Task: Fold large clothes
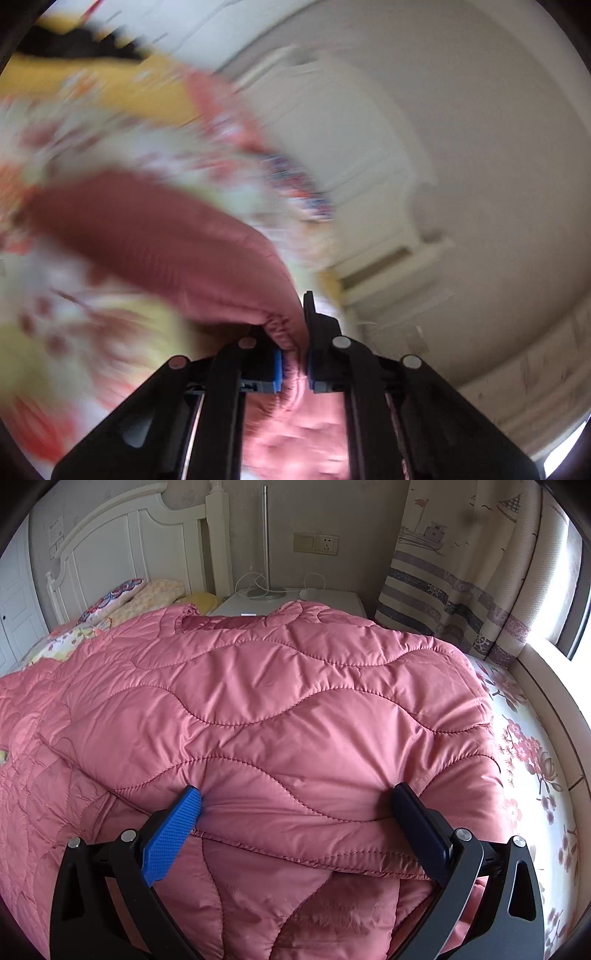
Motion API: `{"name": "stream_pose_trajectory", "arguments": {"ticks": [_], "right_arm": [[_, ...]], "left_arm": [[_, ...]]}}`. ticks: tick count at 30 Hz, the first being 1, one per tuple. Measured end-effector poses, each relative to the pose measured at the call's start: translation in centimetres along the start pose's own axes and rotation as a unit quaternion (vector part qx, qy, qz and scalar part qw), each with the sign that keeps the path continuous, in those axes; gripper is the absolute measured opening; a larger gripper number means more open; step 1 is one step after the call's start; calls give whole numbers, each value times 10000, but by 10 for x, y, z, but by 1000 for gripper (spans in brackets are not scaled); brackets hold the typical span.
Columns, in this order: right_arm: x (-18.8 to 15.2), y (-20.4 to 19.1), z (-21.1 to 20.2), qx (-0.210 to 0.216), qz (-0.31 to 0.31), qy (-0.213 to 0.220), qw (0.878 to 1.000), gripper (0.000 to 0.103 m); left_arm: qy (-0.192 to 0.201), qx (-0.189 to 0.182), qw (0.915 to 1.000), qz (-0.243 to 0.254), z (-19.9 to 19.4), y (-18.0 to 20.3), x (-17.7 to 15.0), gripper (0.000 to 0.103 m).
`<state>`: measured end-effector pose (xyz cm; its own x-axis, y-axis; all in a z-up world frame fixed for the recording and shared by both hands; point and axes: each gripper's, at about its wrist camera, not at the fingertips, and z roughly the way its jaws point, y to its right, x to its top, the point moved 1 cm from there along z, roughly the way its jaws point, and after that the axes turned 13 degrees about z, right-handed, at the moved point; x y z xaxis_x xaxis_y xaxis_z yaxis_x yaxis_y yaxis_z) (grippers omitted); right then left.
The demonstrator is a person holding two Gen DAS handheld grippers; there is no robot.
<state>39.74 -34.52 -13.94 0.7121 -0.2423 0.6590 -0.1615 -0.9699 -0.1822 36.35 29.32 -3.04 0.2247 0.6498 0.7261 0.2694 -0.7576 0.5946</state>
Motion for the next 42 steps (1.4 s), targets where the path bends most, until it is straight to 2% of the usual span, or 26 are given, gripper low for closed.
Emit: {"name": "stream_pose_trajectory", "arguments": {"ticks": [2,3,5,7,10,11,12,14,15,16,17,19,20,21,23,25,28,30,33,34,36,37,38,40,41,42], "right_arm": [[2,6,-11,307,220,254,9990,98],[3,14,-23,557,454,539,9960,97],[5,32,-48,977,971,1222,9829,97],[7,53,-74,1087,1486,1961,9631,97],[3,82,-94,1116,2051,2586,9373,97],[2,89,-95,1071,2187,2649,9330,97],[0,96,-94,1019,2329,2671,9295,97],[0,107,-89,950,2530,2594,9272,97],[1,110,-86,929,2619,2534,9266,97],[2,115,-83,943,2706,2478,9255,97],[2,117,-80,951,2773,2438,9245,97],[3,121,-76,940,2847,2368,9241,97],[4,120,-74,937,2848,2319,9254,97],[3,120,-72,934,2842,2277,9266,97],[5,121,-72,1023,2823,2212,9278,97],[5,121,-73,1198,2772,2163,9285,97],[7,111,-76,1293,2651,2056,9331,97],[17,92,-82,1380,2336,1919,9432,97],[32,47,-79,949,1322,1642,9729,97],[35,33,-73,848,1000,1531,9795,97],[35,14,-49,686,599,1052,9903,94],[32,10,-30,526,533,659,9950,93],[26,9,-9,392,504,228,9977,92],[14,12,19,329,527,-199,9979,94],[15,14,16,383,568,-124,9976,93],[16,15,13,419,592,-66,9973,93]], "left_arm": [[98,-375,9964,753,0,74,-10,8],[91,-534,9930,1050,0,102,-20,9],[-27,-962,9747,2015,6,186,-54,10],[-242,-1328,9458,2954,13,251,-104,13],[-858,-1671,8850,4260,27,313,-203,16],[-1130,-1740,8634,4598,32,322,-236,16],[-1483,-1778,8368,4961,40,329,-275,16],[-2039,-1707,7942,5463,53,328,-330,16],[-2305,-1616,7700,5726,62,323,-354,18],[-2330,-1545,7580,5893,62,317,-365,18],[-2358,-1563,7508,5969,60,315,-366,18],[-2378,-1806,7490,5914,54,318,-356,27],[-2376,-1964,7458,5905,49,321,-349,39],[-2307,-2157,7425,5907,43,320,-339,60],[-1966,-2544,7443,5853,17,307,-320,86],[-1639,-2763,7511,5767,-9,297,-304,92],[-1518,-2595,7791,5501,-24,277,-272,93],[-1580,-2328,8045,5231,-14,262,-246,93],[-1735,-1602,8577,4568,17,230,-188,93],[-1864,-1496,8689,4335,29,220,-175,93],[-2075,-1426,8796,4037,53,210,-159,92],[-2193,-1423,8814,3935,62,205,-158,91],[-2391,-1437,8781,3887,72,197,-164,90],[-2664,-1023,8529,4372,91,185,-189,84],[-2797,-677,8394,4611,102,174,-204,84],[-2879,-592,8369,4618,107,166,-213,85]]}}
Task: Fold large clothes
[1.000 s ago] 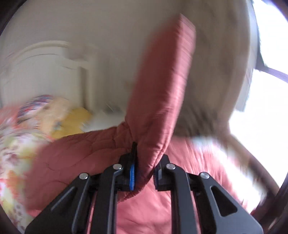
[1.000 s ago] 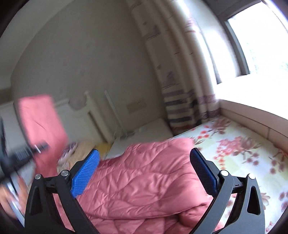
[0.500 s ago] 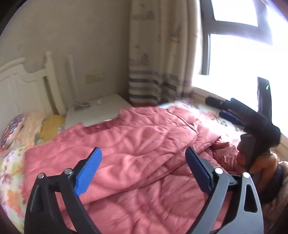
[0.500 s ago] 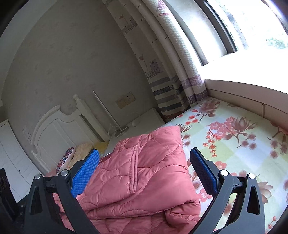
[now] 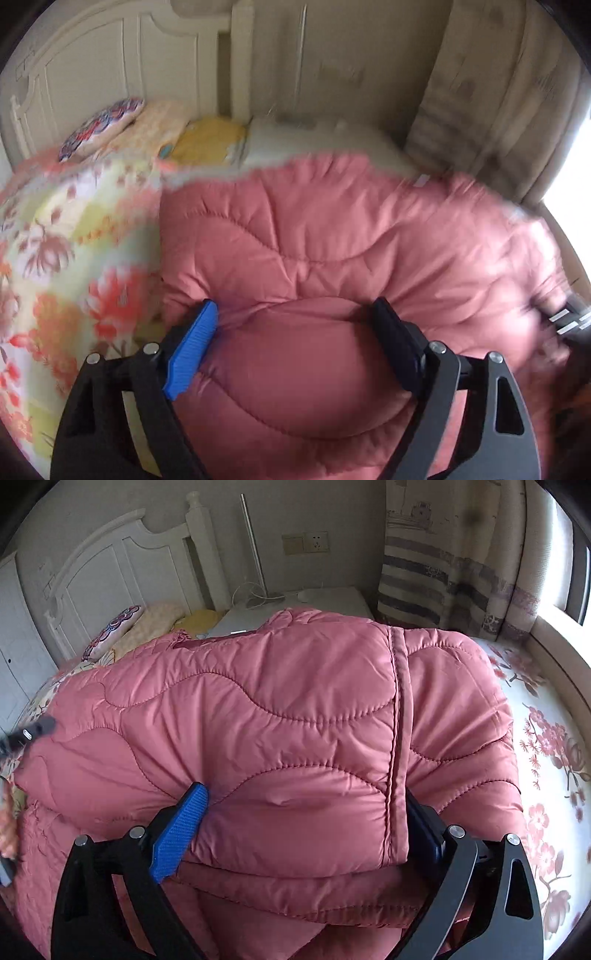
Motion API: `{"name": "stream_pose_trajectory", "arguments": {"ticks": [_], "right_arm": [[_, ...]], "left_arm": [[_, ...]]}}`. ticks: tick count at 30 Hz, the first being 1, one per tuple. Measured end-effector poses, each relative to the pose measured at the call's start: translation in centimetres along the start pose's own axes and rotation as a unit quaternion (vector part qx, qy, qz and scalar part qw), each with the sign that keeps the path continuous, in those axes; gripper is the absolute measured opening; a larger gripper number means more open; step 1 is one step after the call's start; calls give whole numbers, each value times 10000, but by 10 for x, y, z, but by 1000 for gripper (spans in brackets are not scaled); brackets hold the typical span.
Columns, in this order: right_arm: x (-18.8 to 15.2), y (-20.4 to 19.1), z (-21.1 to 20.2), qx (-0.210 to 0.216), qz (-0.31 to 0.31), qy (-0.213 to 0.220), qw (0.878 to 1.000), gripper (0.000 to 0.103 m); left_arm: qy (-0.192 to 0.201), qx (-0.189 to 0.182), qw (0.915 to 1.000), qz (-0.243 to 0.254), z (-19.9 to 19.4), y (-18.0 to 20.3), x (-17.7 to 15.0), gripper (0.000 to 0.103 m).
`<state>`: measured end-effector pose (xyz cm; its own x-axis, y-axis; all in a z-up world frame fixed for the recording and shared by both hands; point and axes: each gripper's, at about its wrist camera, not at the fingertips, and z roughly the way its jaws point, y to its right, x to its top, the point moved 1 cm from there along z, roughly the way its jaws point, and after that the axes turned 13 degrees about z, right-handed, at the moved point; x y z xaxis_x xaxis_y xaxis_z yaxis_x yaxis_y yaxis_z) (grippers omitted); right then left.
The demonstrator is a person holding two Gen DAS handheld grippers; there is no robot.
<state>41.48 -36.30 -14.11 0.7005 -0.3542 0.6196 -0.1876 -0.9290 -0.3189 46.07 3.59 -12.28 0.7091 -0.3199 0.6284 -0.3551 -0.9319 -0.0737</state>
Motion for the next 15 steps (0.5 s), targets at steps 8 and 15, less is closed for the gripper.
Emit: {"name": "stream_pose_trajectory", "arguments": {"ticks": [8,15], "right_arm": [[-6,-4,2,18,-98,-15,9999,95],[-1,-4,-2,26,-102,-41,9999,96]], "left_arm": [[996,-418,9842,-1399,-48,-47,28,80],[-268,-178,9943,-1018,40,-42,61,82]]}}
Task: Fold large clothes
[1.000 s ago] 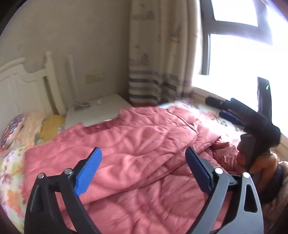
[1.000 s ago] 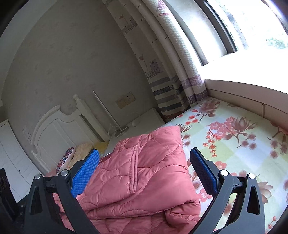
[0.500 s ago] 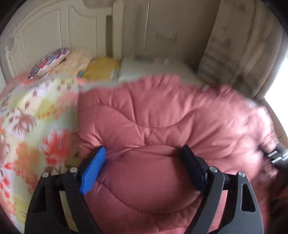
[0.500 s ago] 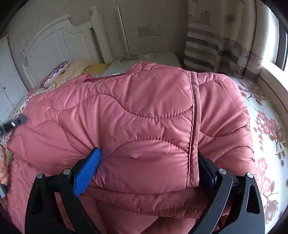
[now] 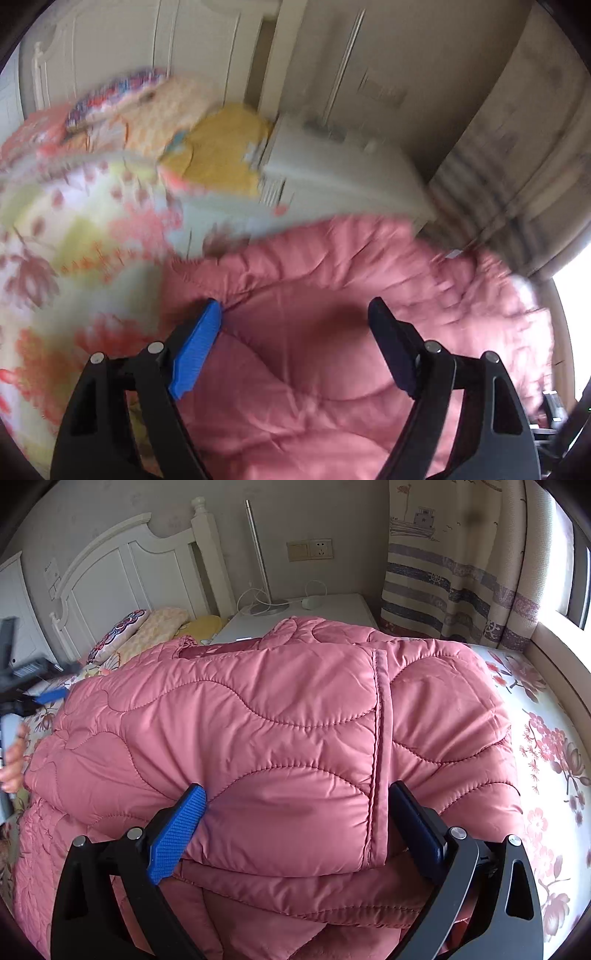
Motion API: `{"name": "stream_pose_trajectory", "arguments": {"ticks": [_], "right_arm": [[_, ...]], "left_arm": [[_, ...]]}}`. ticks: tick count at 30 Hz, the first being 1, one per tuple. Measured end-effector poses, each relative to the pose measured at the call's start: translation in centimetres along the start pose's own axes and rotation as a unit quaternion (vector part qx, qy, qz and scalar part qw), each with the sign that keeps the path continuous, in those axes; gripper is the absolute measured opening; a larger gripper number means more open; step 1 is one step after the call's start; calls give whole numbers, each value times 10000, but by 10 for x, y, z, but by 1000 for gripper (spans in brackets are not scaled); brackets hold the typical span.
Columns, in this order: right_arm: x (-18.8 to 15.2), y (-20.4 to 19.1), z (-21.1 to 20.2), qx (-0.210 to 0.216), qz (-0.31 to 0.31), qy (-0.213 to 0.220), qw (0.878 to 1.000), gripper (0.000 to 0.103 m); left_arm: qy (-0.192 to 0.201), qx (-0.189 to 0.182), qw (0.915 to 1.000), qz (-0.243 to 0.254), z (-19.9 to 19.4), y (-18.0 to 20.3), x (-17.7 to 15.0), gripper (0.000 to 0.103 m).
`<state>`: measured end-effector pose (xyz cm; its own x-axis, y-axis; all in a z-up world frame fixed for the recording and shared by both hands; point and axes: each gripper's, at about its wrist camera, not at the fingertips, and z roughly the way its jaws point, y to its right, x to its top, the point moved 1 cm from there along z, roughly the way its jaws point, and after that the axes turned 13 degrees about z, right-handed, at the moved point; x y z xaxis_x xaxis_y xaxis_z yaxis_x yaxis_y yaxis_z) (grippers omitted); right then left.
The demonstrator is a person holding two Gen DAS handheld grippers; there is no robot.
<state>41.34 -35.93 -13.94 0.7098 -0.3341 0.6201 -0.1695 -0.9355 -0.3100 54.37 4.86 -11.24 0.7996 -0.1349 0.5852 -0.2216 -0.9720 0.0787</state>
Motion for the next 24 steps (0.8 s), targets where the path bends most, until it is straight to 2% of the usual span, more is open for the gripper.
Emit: {"name": "stream_pose_trajectory", "arguments": {"ticks": [2,4,5,7,9,11,13,16,18,21,22,24], "right_arm": [[1,-1,2,-20,-32,-12,10000,97],[2,-1,4,-75,-56,-23,10000,97],[2,-1,4,-64,-49,-18,10000,97],[2,-1,4,-59,-42,-18,10000,97],[2,-1,5,-72,-52,-13,10000,97],[2,0,4,-65,-48,-14,10000,97],[2,0,4,-68,-52,-13,10000,97],[2,0,4,-57,-56,-14,10000,97],[2,0,5,-70,-74,-13,9999,98],[2,0,5,-79,-61,-17,9999,98],[2,0,5,-79,-59,-15,10000,98],[2,-1,5,-85,-64,-12,9999,98]], "left_arm": [[242,130,9995,128,6,2,-5,89],[205,299,9990,249,1,10,-4,89],[261,388,9983,347,-9,15,-4,86],[659,252,9967,403,-38,24,-10,84],[1101,108,9922,574,-77,36,-27,86],[1242,324,9891,721,-97,45,-47,92],[1074,373,9906,765,-93,46,-65,93],[308,682,9944,747,-49,37,-83,95],[310,654,9949,706,-41,33,-84,99],[248,710,9951,643,-48,37,-80,96],[319,782,9944,633,-57,41,-79,94],[675,665,9931,692,-79,51,-81,91]]}}
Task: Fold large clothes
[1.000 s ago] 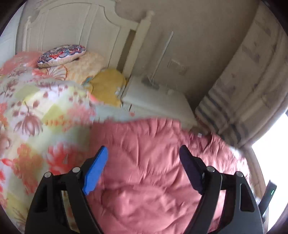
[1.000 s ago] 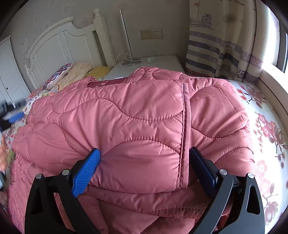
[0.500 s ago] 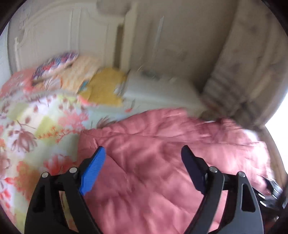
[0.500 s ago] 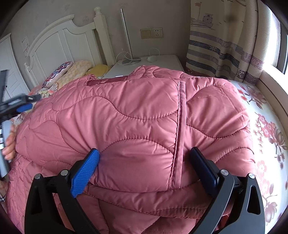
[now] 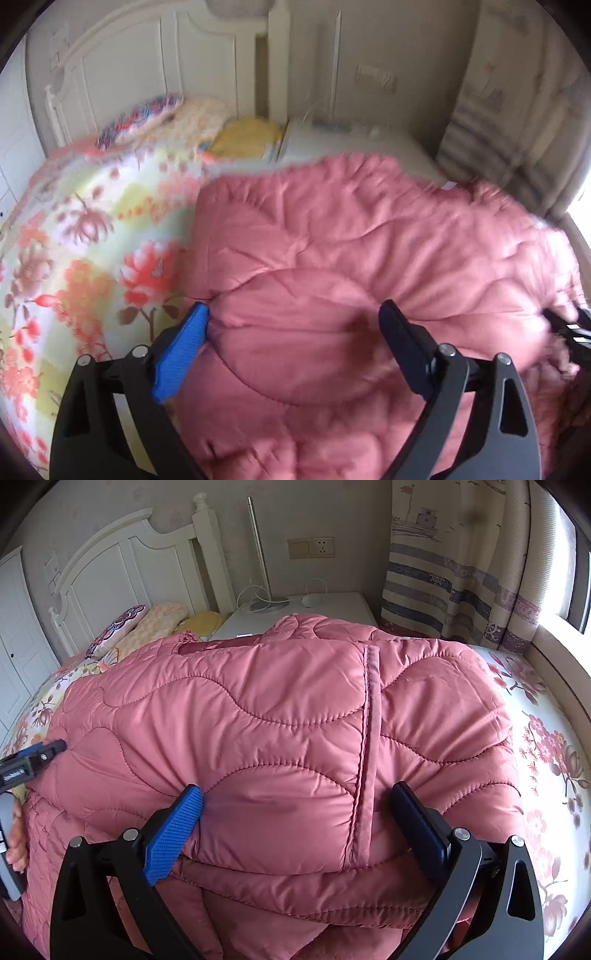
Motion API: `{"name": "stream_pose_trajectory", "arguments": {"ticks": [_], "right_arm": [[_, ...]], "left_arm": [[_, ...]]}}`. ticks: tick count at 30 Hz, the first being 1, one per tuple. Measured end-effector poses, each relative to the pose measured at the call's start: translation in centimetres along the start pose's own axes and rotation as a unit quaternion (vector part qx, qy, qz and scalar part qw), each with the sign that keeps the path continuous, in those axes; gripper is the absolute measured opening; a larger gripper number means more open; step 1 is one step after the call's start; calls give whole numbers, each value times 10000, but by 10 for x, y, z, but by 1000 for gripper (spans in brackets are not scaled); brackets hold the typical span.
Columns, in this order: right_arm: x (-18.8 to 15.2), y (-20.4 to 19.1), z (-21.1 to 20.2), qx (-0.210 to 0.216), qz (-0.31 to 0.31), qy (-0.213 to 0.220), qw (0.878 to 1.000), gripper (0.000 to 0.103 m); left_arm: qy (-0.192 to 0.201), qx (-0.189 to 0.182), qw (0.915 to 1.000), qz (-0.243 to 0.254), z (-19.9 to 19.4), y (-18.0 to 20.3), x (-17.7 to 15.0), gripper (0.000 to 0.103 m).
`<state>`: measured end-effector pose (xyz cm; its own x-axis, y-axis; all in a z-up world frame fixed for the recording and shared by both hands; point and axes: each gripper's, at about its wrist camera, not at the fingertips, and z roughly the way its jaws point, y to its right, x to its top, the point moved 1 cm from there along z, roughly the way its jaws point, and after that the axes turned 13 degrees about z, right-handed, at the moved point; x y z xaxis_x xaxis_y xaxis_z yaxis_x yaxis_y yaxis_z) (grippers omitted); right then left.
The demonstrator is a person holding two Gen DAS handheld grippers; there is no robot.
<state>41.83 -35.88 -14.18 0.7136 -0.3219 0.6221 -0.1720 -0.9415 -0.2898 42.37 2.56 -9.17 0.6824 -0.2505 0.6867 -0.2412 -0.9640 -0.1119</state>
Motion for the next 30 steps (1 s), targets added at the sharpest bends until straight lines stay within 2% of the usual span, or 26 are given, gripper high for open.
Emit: {"name": "stream_pose_trajectory", "arguments": {"ticks": [2,6,13,15,17,20,21,24,30], "right_arm": [[0,0,0,7,2,-2,10000,98],[0,1,0,9,-3,6,10000,98],[-1,0,-3,-12,7,79,10000,98],[-1,-1,-15,-105,131,298,9994,97],[-1,-10,-32,11,98,569,9983,97],[-1,-36,-43,25,-379,798,9961,98],[-3,-45,-39,-40,-607,737,9954,98],[-17,-61,0,-433,-1150,114,9924,99],[-10,-49,-3,-185,-810,-47,9965,99]], "left_arm": [[192,-93,9997,111,-12,10,-6,93],[-211,-75,9986,489,15,28,-24,96],[-181,24,9985,512,23,32,-26,100],[-186,21,9986,505,24,32,-25,100],[-189,41,9984,523,24,32,-25,101],[-194,68,9984,535,24,31,-26,101],[-194,65,9984,532,25,30,-26,101],[-195,67,9984,536,24,32,-26,101],[-213,92,9982,550,25,32,-25,101]]}}
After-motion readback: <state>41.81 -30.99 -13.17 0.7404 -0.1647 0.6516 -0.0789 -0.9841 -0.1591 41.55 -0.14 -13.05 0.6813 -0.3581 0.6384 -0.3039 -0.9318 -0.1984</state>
